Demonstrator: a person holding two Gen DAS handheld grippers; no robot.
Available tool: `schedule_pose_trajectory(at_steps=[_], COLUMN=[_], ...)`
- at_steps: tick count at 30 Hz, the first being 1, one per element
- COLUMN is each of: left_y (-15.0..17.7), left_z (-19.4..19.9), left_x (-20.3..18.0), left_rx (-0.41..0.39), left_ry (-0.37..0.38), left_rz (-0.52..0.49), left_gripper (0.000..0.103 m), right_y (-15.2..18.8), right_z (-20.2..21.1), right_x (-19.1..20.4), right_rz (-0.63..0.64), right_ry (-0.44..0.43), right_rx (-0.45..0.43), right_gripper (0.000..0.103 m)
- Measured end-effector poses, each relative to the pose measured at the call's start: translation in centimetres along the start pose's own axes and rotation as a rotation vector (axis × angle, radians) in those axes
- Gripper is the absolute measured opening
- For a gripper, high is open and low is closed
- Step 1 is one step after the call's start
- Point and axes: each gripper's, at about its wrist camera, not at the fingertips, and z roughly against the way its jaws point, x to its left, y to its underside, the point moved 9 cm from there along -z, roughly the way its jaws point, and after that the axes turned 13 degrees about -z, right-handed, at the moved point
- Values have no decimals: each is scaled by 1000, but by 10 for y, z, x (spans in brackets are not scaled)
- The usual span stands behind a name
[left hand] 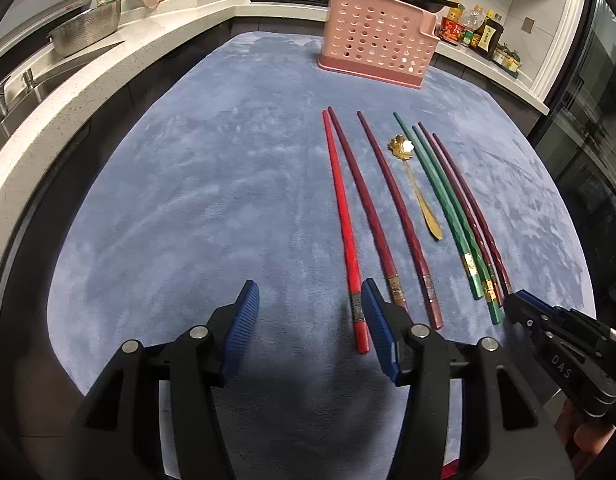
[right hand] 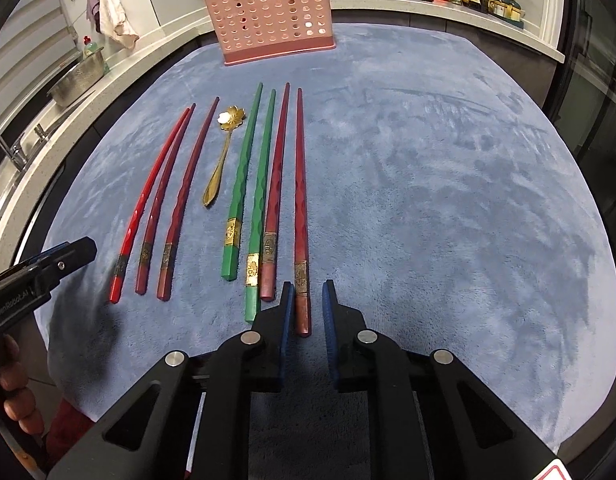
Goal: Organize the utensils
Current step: 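Grasp another red chopstick with the left tool while the right tool grasps a dark red chopstick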
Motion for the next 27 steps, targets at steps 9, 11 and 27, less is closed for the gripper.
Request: schedule_pose_trajectory(at_steps=[9, 11, 27], left_y=[5, 6, 10], left_z=[-9, -11, -23], left_x=[-16, -17, -27], left_rx=[21, 24, 33], left_ry=[17, 15, 76], left_rz=[-37, -44, -58], left_gripper=[51, 50, 8], right_y=[-2, -2, -3], right_z=[-3, -3, -4], right_x=[0, 1, 1], right_rz=[2, 3, 7], right_ry=[1, 1, -1], right_rx=[-6, -8, -2], right_gripper=[13, 13, 9])
